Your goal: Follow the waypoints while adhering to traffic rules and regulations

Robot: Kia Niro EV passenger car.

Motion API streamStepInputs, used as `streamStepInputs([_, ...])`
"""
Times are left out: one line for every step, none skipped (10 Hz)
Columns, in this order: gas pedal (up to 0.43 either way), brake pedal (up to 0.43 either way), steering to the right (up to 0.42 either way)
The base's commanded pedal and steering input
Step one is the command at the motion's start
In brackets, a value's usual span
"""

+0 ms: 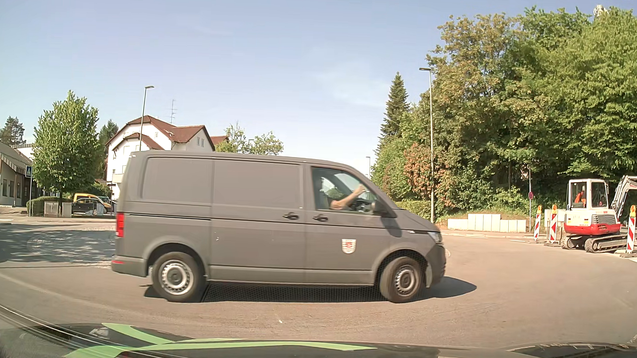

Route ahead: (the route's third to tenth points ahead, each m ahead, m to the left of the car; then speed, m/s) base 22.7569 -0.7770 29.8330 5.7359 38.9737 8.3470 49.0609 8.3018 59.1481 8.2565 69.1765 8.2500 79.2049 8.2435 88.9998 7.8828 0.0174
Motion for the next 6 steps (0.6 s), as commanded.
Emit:
streamStepInputs([0.0,0.232,0.006])
streamStepInputs([0.0,0.226,0.006])
streamStepInputs([0.0,0.226,0.006])
streamStepInputs([0.0,0.226,0.006])
streamStepInputs([0.0,0.226,0.006])
streamStepInputs([0.0,0.226,0.006])
